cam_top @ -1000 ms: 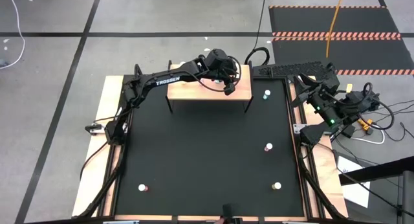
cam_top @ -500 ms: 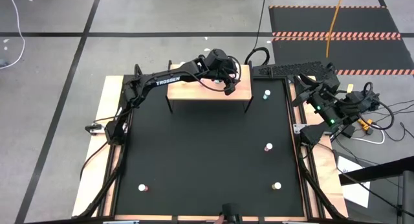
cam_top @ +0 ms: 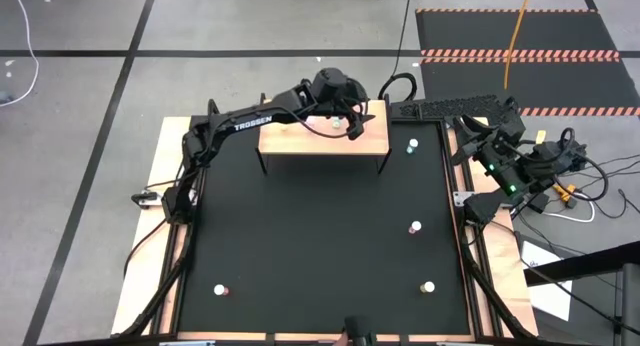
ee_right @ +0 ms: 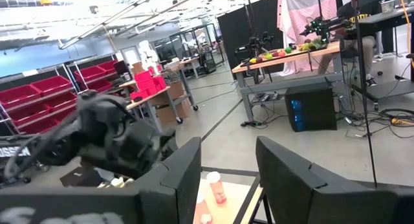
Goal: Pick and place medicine bottles onto shelf by color
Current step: Put the orange pill bottle on the shelf aligned with the other orange pill bottle
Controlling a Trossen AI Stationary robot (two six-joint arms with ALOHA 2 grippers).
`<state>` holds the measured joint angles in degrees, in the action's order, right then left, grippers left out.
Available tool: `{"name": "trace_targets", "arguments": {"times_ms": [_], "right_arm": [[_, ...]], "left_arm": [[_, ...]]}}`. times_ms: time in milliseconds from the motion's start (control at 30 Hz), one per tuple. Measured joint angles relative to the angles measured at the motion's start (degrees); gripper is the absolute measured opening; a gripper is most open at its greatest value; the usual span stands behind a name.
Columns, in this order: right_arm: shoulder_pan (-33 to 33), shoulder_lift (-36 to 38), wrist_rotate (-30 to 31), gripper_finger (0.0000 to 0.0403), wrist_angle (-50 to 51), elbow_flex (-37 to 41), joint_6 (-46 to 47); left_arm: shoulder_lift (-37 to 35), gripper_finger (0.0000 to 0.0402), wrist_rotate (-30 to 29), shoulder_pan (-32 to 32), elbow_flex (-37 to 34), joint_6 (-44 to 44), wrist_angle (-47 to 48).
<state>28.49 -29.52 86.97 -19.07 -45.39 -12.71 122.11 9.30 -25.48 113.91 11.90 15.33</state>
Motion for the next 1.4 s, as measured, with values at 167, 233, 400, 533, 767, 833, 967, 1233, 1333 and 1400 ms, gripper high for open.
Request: {"name": "trace_targets", "arguments": {"times_ms": [167,233,400,533,767,833,967,1233,1333,1400], "right_arm": [[0.0,0.0,0.0,0.0141,0.0,0.0,0.0],[0.0,-0.1,0.0,0.0141,0.1,0.0,0.2],[0.0,-0.4,-0.1,0.0141,0.8,0.0,0.2],[0.0,-1.0,-0.2,0.0141,1.6,0.0,0.1],[0.1,-4.8,-11.8,0.0141,5.1,0.8,5.9],[-0.4,-6.5,-16.0,0.0141,5.2,2.5,8.2],[-1.1,-10.9,-20.5,0.0141,4.7,7.0,15.6],[-2.6,-21.2,-34.8,0.0141,-14.4,18.2,32.0],[-3.1,-23.6,-40.4,0.0141,-17.7,20.9,33.8],[-3.5,-24.9,-42.4,0.0141,-17.5,22.2,34.5]], "left_arm": [[-3.3,0.0266,0.0,0.6,0.0,0.2,-0.1],[-5.5,0.0266,0.1,0.8,0.0,0.2,-0.2],[-11.1,0.0266,-0.5,1.4,0.0,-1.8,-0.5],[-17.1,0.0262,-7.1,2.6,0.0,-9.5,2.1],[-27.4,0.0205,-15.7,7.1,0.1,-10.5,16.6],[-29.2,0.0185,-18.1,9.2,0.1,-13.1,21.4],[-32.3,0.0136,-29.0,14.6,0.1,-19.0,29.4],[-35.3,0.0049,-46.3,32.7,0.0,-37.1,47.6],[-35.1,0.0027,-53.7,40.6,-2.1,-50.8,54.0],[-35.1,0.0018,-57.2,45.8,-6.1,-61.6,57.7]]}}
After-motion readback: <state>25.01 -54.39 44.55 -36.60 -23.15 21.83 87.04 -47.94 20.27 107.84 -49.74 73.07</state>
